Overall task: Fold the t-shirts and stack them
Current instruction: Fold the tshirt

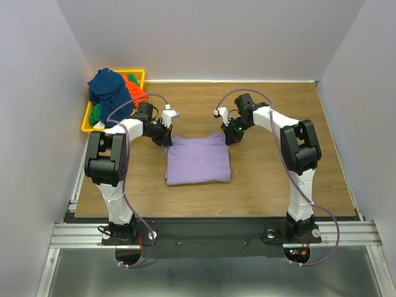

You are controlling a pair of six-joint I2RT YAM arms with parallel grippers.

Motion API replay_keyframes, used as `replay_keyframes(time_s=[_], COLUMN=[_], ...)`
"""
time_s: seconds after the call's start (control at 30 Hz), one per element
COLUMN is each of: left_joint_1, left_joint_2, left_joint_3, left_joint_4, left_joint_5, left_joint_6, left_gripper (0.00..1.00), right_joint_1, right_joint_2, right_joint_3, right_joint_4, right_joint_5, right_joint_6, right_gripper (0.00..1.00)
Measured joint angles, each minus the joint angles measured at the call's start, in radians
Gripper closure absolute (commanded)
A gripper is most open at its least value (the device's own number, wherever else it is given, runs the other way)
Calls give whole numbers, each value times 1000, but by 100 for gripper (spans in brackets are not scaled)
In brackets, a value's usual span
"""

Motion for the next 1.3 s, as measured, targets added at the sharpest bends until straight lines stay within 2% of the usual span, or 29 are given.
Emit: replay_keyframes(time_s=[0.23,0.3,0.33,0.4,0.43,0.47,0.5,0.53,0.63,0.77,0.97,1.1,1.13,1.3], left_joint_1=[-62,-82,-86,-87,-85,-82,-79,-76,-76,-102,-249,-336,-351,-389], left_joint_2=[-187,-233,-251,-282,-293,-304,-314,-323,-360,-409,-408,-353,-336,-254], left_joint_3=[-216,-255,-266,-273,-273,-272,-270,-265,-246,-217,-193,-172,-165,-141], left_joint_4=[-27,-36,-45,-56,-57,-63,-71,-79,-88,-72,-11,27,35,62], left_joint_5=[4,4,4,3,1,0,1,3,12,0,-38,-72,-79,-109], left_joint_6=[-1,2,2,8,14,24,31,45,85,136,169,173,174,179], left_gripper=[100,100,95,89,83,80,71,66,58,57,57,57,54,53], right_joint_1=[9,8,8,8,8,6,5,2,-11,-29,-38,-38,-38,-37], right_joint_2=[-159,-192,-208,-236,-246,-253,-257,-257,-255,-206,5,133,157,207], right_joint_3=[-222,-247,-251,-250,-245,-235,-223,-212,-147,-7,179,216,218,247], right_joint_4=[-24,-47,-57,-74,-85,-101,-111,-116,-137,-143,-128,-113,-110,-88], right_joint_5=[-43,-49,-53,-62,-62,-63,-62,-63,-85,-147,-259,-302,-309,-365], right_joint_6=[29,37,43,61,63,72,79,88,124,177,275,334,346,411], right_gripper=[98,88,66,53,49,48,48,48,48,53,58,55,55,53])
